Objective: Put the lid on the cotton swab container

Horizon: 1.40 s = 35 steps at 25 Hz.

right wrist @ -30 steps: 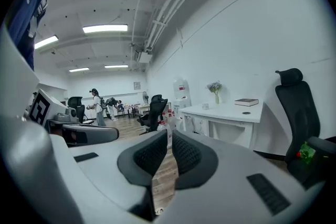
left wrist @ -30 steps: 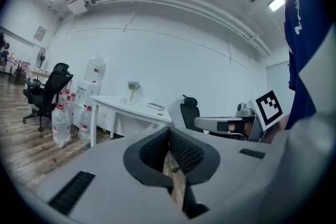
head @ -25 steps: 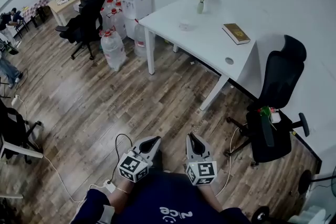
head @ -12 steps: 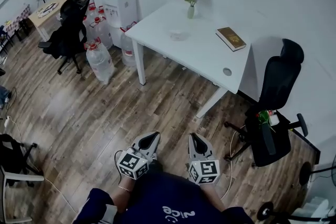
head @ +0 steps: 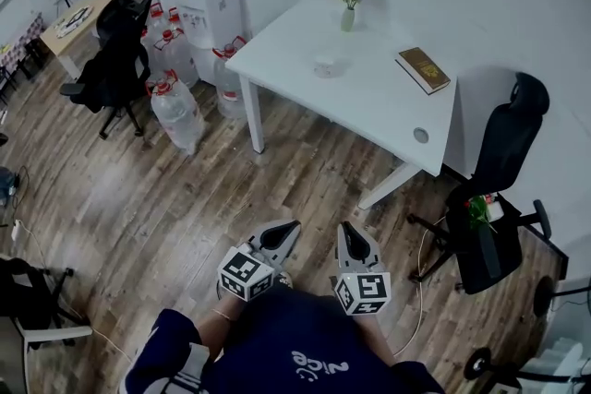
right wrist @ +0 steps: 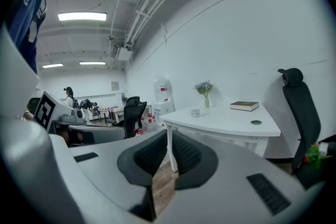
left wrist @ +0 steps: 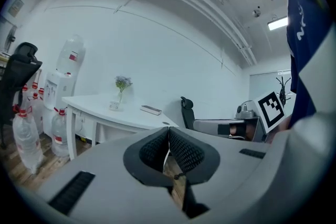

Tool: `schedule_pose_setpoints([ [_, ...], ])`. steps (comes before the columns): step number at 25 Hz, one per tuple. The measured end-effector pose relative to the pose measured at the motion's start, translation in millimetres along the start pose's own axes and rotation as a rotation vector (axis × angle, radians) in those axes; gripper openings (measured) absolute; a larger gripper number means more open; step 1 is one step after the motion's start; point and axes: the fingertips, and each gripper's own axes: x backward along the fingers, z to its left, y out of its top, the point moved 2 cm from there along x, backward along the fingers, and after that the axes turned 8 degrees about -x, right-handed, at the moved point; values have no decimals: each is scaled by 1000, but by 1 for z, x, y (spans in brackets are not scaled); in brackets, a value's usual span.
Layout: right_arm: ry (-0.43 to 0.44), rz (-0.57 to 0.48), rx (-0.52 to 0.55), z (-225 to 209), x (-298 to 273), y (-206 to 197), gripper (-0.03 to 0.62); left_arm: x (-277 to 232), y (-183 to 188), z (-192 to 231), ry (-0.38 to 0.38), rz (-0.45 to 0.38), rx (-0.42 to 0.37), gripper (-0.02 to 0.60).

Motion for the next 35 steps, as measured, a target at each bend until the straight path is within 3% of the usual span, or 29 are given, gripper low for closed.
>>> schedule_pose_setpoints([
  [8,-26,27,19,2,-27,3,57,-12,-1,32,-7,-14,51,21],
  [13,5,39,18,-9,-57,9,57,-19,2,52,42,-24,49,20],
  [19,90,60,7,-21,-114,15,57,-33,8,96,158,-30,71,21],
  [25,178,63,18,-51,-183,42,57,-86,25,138,208,-34,61,21],
  [35,245,83,-16,-141,-276,94,57,-196,69,194,268,-67,52,21],
])
